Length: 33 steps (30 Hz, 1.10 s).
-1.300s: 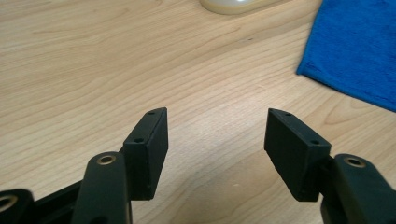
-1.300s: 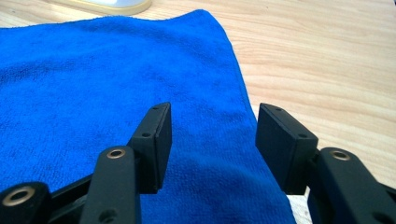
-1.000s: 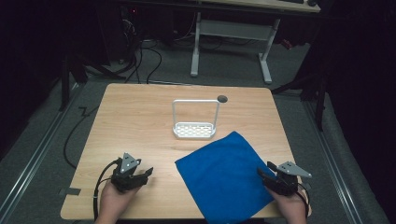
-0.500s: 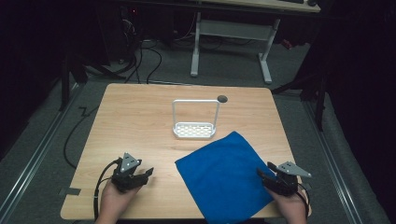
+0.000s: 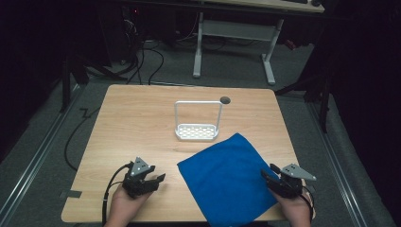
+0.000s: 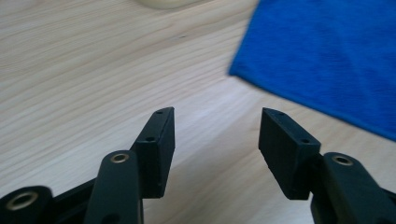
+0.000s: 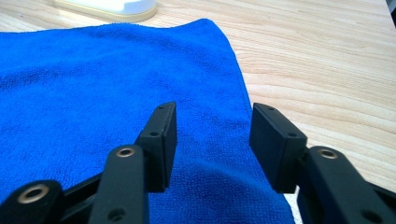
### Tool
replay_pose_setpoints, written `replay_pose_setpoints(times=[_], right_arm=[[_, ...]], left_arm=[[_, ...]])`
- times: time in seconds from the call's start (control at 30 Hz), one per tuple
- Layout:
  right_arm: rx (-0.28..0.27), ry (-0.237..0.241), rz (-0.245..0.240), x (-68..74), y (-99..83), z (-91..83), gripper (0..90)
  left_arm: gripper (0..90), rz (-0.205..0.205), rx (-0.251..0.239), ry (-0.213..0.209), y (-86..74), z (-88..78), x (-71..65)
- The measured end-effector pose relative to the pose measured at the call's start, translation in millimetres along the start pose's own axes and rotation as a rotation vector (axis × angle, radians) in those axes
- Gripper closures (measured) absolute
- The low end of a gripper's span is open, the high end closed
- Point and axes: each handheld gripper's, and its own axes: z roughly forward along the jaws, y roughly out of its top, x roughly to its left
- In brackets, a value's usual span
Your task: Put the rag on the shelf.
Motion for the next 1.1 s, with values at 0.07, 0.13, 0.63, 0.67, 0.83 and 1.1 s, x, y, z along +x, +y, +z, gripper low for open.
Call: replay_pose_setpoints(times=[0.07, 0.13, 0.63, 0.67, 0.83, 1.1], right_arm=[[0.000, 0.001, -0.001, 0.3, 0.1, 0.1, 53.7], [0.001, 0.007, -0.002, 1.0, 0.2, 0.4, 55.7], [-0.004, 0.013, -0.019, 3.1, 0.6, 1.0, 59.6], [-0.004, 0.013, -0.019, 3.1, 0.6, 1.0, 59.6], [-0.005, 0.013, -0.020, 3.6, 1.0, 0.4, 61.1], [-0.013, 0.019, -0.014, 1.9, 0.8, -2.2, 63.6]], left_arm=[[48.2, 0.007, 0.001, -0.009, 0.9, 1.6, -4.2], [49.8, 0.025, 0.001, -0.073, 6.3, 9.5, -23.1], [85.8, 0.166, 0.042, -0.313, 26.1, 38.3, -115.2], [85.8, 0.178, 0.056, -0.323, 25.9, 42.5, -121.0], [90.0, 0.248, 0.127, -0.306, 21.0, 58.0, -135.0], [90.0, 0.236, 0.144, -0.288, 16.5, 53.4, -117.2]])
